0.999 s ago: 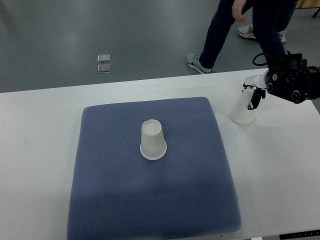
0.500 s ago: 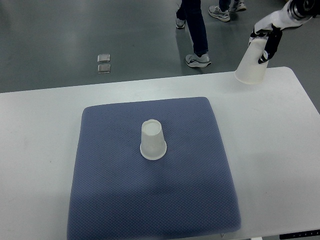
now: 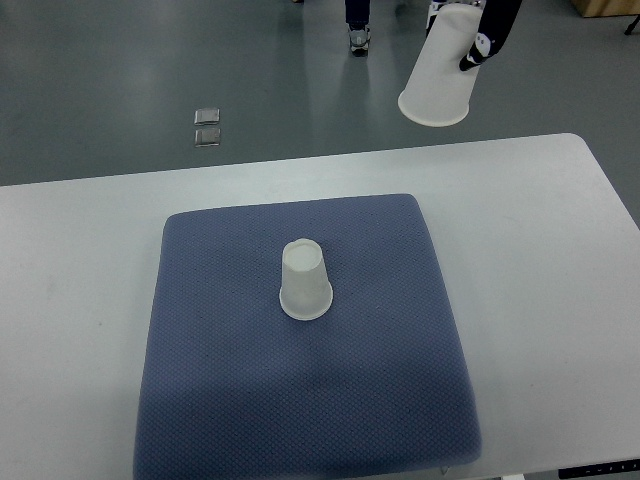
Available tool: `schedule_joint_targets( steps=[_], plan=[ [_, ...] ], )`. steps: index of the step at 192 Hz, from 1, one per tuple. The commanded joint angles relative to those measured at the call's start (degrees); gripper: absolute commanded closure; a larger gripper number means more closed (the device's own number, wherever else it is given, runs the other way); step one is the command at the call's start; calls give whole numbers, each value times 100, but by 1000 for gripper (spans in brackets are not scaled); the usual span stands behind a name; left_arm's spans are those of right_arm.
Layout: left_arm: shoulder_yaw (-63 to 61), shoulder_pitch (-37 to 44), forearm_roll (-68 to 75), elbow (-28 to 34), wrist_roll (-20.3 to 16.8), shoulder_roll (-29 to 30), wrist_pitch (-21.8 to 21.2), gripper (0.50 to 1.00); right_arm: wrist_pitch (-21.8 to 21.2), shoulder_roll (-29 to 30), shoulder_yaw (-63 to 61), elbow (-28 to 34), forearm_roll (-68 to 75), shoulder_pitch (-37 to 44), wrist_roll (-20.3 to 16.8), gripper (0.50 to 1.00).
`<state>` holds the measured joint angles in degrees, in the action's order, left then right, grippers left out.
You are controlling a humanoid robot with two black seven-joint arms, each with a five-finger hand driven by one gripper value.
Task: Stack paper cups
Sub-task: 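Lift the cup with the right hand and carry it over the mat cup, then lower the held cup onto the upside-down cup on the mat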
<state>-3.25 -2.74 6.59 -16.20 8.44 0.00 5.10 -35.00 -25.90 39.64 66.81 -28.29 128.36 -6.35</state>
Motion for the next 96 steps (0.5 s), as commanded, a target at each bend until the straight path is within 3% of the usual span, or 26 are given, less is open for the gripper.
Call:
schedule_joint_targets(
  steps=[1, 48, 96],
  plan=[
    [0, 2, 0, 3, 0, 0, 0, 500, 0, 375, -52, 87, 429, 128, 2, 861],
    [0, -7, 0, 3, 0, 0, 9, 500, 99, 1640, 27, -168, 860, 93, 11, 859],
    [-9, -16, 0, -6, 0, 0, 9, 500, 362, 2282, 228, -283, 1247, 14, 11, 859]
  ],
)
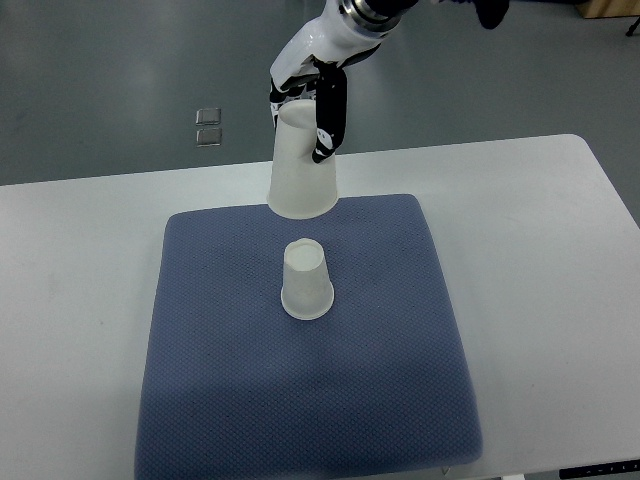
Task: Stack paper cups
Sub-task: 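Lower the held cup onto the upside-down cup on the mat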
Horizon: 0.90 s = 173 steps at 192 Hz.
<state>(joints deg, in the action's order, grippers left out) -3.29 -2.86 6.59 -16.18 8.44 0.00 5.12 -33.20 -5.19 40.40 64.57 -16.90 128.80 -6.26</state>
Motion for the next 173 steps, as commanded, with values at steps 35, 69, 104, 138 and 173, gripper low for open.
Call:
schedule_joint_targets(
  steps=[35, 69, 104, 138, 173],
  plan=[
    [-5, -4, 0, -8, 0, 0, 15, 500, 622, 510, 407, -59, 565, -232, -7, 859],
    [-5, -4, 0, -8, 0, 0, 15, 500, 824, 519, 618, 20, 723, -267, 2, 859],
    [-5, -4, 0, 1, 0, 0, 7, 500, 1062, 519, 776, 205, 741, -346, 2, 859],
    [-5, -4, 0, -8, 0, 0, 16, 500, 1246, 519, 820, 407, 811, -364, 2, 857],
    [-5, -4, 9, -8, 0, 0, 7, 500, 1369, 519, 829, 478, 908, -399, 2, 846]
  ],
)
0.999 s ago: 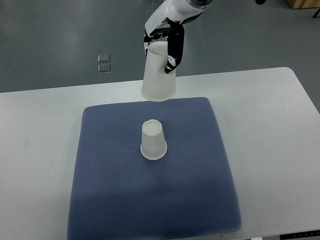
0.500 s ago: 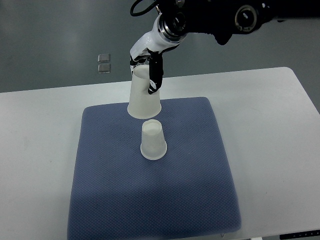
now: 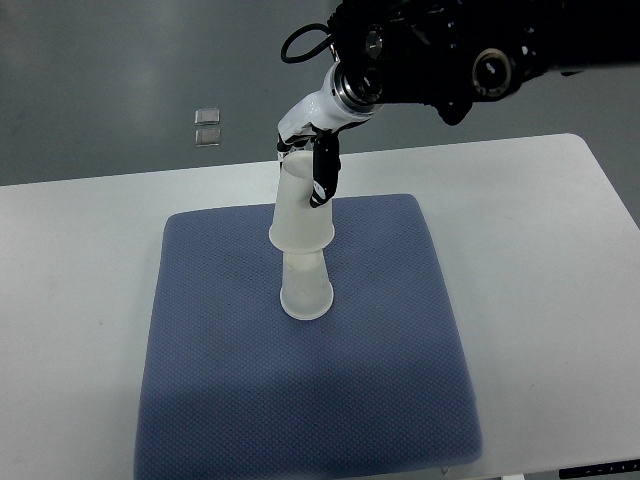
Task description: Stack paper cups
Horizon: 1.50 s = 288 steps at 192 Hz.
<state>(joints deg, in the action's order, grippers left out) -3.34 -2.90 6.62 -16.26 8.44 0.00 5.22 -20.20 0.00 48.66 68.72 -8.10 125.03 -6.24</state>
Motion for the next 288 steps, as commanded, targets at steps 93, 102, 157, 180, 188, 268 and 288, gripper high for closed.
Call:
schedule_joint_targets(
  steps=[93, 102, 157, 180, 188, 268, 288],
  plan=[
    [0, 0, -3, 0, 0, 0, -3, 500, 579, 0, 100, 335, 28, -225, 0, 818],
    [0, 0, -3, 0, 0, 0, -3, 500, 588, 0, 100, 353, 37, -243, 0, 812],
    [0, 0, -3, 9, 0, 0, -3, 500, 623, 0, 100, 441, 37, -269, 0, 746],
    [0, 0, -3, 9, 0, 0, -3, 500, 623, 0, 91, 449, 46, -313, 0, 724],
    [0, 0, -3, 9, 0, 0, -3, 500, 632, 0, 99, 449, 46, -322, 0, 722],
    [9, 0, -3, 9, 0, 0, -3, 500, 658, 0, 64, 449, 46, -339, 9, 715],
    [9, 0, -3, 9, 0, 0, -3, 500, 667, 0, 38, 449, 46, -383, 9, 715]
  ],
)
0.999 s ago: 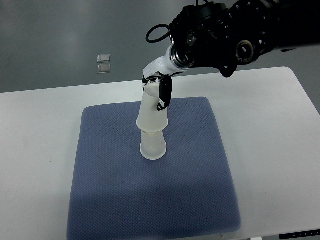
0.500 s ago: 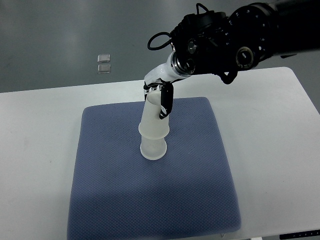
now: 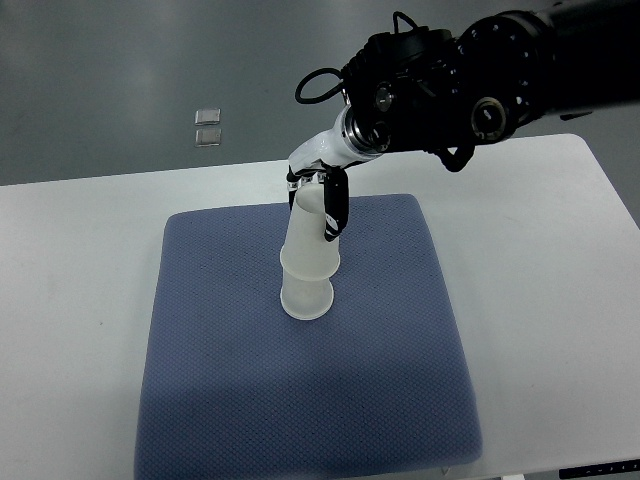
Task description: Stack paper cups
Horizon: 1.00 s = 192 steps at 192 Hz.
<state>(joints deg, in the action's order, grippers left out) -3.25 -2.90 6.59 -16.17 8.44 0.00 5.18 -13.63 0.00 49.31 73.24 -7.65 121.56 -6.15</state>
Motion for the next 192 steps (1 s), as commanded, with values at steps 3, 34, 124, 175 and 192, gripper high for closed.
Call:
schedule_joint_targets(
  steps=[3, 34, 124, 175, 192],
  plan=[
    [0, 0, 0, 0, 0, 0, 1, 500, 0, 0, -27, -3, 0, -44, 0, 715],
    [0, 0, 0, 0, 0, 0, 1, 500, 0, 0, -36, -3, 9, -53, 35, 715],
    [-9, 0, 0, 0, 0, 0, 1, 500, 607, -598, -396, -521, 650, -554, 79, 715],
    [-18, 0, 9, -9, 0, 0, 1, 500, 950, -2109, -2785, -1470, 1125, -2619, 202, 715],
    [-18, 0, 9, -9, 0, 0, 1, 500, 1064, -2434, -3620, -1558, 1134, -3269, 237, 713]
  ],
)
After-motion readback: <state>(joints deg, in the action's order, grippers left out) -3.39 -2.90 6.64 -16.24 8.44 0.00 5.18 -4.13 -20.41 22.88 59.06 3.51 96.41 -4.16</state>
